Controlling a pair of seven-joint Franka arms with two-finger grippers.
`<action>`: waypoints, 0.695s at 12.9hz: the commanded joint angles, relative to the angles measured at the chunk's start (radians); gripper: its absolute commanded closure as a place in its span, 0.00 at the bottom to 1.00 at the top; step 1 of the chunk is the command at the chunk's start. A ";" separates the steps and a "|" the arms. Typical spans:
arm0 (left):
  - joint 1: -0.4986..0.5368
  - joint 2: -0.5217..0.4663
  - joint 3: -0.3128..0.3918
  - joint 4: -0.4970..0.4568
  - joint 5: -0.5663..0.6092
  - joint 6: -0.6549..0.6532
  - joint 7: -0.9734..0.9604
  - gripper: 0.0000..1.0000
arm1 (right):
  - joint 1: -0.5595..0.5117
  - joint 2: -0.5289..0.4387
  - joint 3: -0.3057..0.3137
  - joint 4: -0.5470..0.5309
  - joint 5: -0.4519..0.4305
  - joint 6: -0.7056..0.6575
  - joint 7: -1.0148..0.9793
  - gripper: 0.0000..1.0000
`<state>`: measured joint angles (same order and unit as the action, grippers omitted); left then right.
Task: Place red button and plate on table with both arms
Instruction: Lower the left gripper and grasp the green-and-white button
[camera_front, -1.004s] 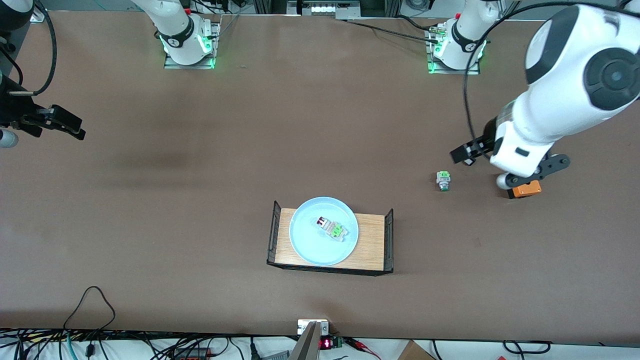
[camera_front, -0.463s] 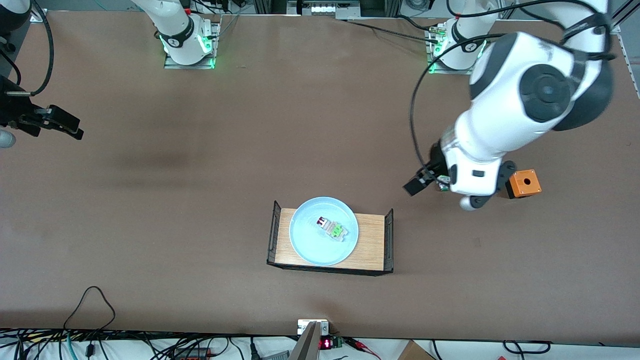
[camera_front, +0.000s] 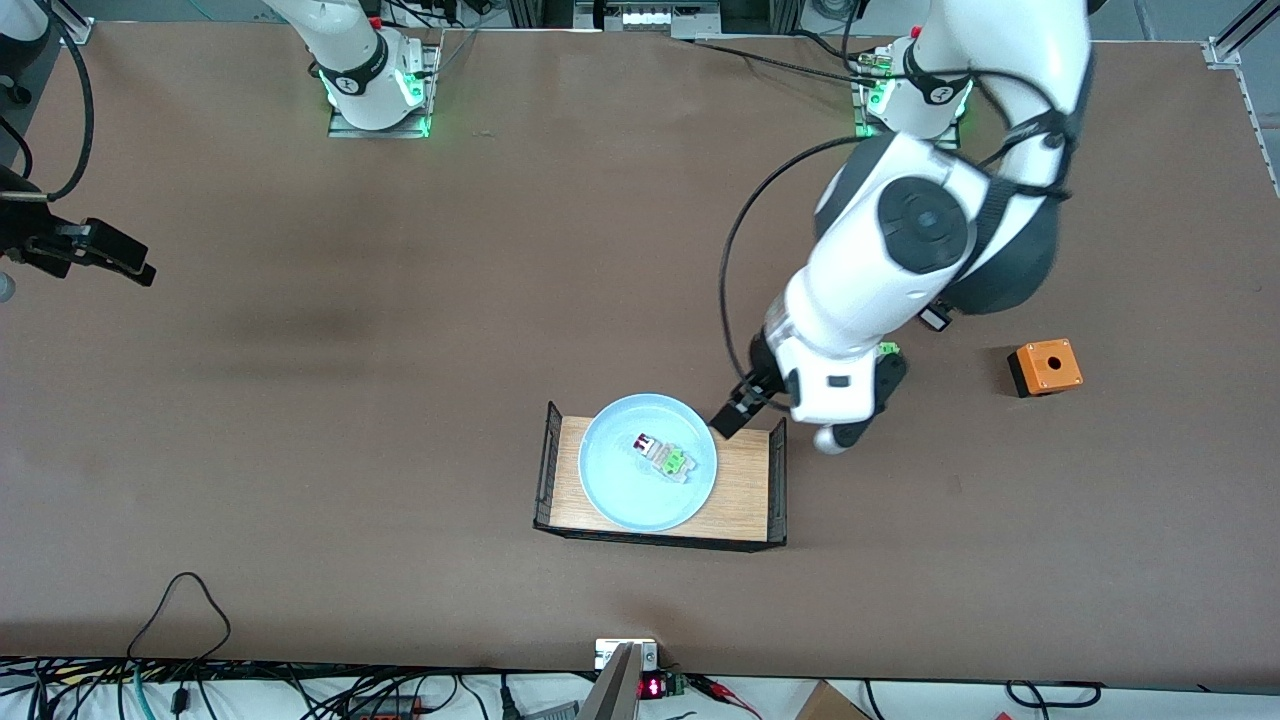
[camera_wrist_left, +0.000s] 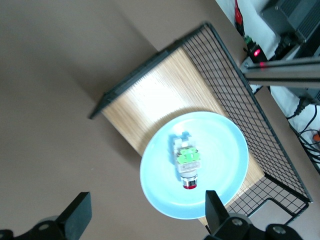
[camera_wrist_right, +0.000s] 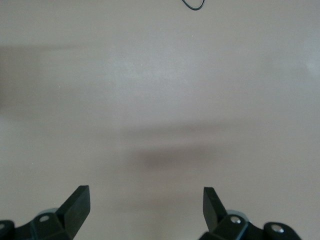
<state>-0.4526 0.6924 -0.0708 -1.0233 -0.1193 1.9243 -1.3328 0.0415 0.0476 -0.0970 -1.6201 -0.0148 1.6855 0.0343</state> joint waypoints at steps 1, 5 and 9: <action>-0.104 0.087 0.097 0.078 0.017 0.072 -0.045 0.00 | -0.005 -0.002 0.002 0.000 0.010 0.013 -0.010 0.00; -0.231 0.163 0.245 0.080 0.015 0.151 -0.075 0.00 | -0.011 0.011 0.002 0.002 0.009 0.016 -0.005 0.00; -0.256 0.222 0.282 0.092 0.017 0.267 -0.199 0.00 | -0.008 0.017 0.002 0.005 0.012 0.045 0.007 0.00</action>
<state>-0.6924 0.8611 0.1752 -0.9897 -0.1183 2.1554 -1.4696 0.0402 0.0622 -0.0972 -1.6201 -0.0148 1.7136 0.0361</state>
